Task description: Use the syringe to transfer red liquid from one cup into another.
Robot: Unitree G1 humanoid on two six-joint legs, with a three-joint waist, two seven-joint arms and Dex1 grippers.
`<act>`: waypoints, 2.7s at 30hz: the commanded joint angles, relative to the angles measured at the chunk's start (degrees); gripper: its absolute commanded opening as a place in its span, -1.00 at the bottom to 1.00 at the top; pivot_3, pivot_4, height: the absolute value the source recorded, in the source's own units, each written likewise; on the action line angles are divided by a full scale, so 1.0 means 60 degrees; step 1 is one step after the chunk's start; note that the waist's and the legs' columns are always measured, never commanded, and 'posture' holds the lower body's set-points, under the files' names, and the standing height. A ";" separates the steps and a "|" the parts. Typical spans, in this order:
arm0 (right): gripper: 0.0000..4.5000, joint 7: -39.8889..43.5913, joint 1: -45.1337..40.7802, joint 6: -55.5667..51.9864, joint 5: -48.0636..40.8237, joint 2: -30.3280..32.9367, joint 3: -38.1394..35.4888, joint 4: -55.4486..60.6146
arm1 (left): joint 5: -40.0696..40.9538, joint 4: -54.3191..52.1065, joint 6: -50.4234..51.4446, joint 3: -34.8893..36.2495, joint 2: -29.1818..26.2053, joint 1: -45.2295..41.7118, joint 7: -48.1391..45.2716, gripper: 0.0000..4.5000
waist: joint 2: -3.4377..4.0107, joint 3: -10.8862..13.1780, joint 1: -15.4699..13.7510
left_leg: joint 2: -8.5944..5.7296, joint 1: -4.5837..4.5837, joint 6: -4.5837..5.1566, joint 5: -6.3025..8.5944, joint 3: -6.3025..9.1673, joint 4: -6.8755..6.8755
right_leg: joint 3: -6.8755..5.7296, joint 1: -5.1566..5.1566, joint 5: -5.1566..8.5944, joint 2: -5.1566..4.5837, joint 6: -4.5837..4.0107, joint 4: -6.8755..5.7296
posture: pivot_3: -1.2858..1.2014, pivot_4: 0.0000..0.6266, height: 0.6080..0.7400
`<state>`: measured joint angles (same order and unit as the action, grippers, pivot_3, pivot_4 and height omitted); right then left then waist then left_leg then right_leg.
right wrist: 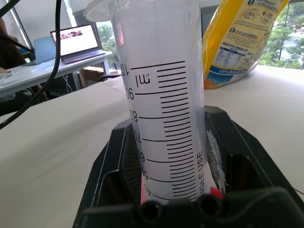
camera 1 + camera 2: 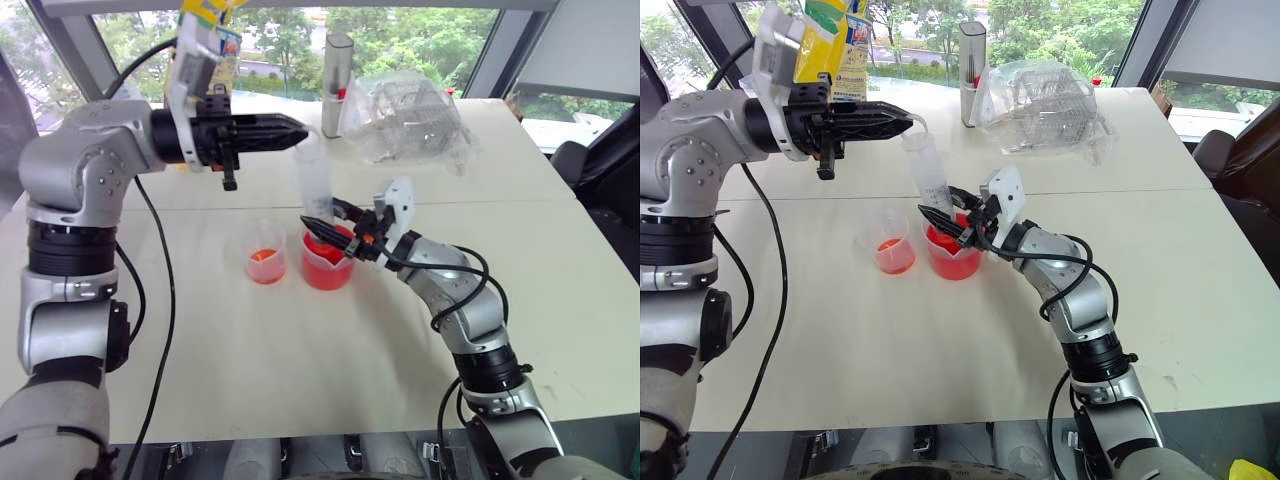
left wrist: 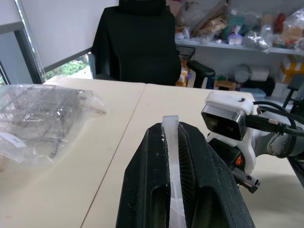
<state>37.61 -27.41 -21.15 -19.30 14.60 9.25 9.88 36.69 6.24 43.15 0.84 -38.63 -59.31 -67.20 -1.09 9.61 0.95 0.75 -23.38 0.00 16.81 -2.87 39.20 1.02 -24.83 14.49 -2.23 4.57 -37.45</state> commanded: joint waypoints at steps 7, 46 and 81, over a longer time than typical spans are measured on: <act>-0.31 -0.0014 -0.0767 -0.0592 -0.0035 0.0234 -0.0126 0.0630 | 0.0186 -0.0784 -0.0349 0.0468 -0.0248 -0.0127 -0.0089 -0.97 | 0.0000 0.0000 0.0003 | 0.0000 0.0000 0.0000 0.0000 -0.0001 0.0000 | 0.0001 -0.0002 0.0000 -0.0001 0.0000 -0.0001 | 0.03 -0.52 1.00; -0.31 0.0369 -0.3708 -0.0454 -0.0882 -0.1802 0.0382 -0.1386 | 0.0265 -0.0011 -0.0346 0.2534 -0.3021 0.1018 -0.0035 0.99 | 0.0000 0.0000 0.0053 | 0.0000 -0.0001 -0.0003 -0.0002 -0.0003 0.0003 | -0.0006 -0.0008 0.0000 -0.0012 -0.0001 -0.0015 | 0.03 -0.52 1.00; -0.31 0.0849 -0.2816 0.1158 0.0542 -0.2219 0.0967 -0.2755 | 0.1011 -0.1161 0.0443 0.1919 -0.2447 0.1228 0.0451 -0.47 | -0.0004 -0.0002 0.0044 | 0.0000 0.0001 -0.0008 -0.0005 -0.0001 0.0003 | -0.0006 -0.0009 0.0000 -0.0021 -0.0001 -0.0020 | 0.03 -0.52 1.00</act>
<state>42.52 -43.55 -15.25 -15.93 2.07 15.26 -9.18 41.93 0.30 45.81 10.86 -53.22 -51.10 -64.72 -1.11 9.60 1.22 0.75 -23.37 -0.05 16.78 -2.87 39.21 0.99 -24.89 14.49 -2.36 4.56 -37.56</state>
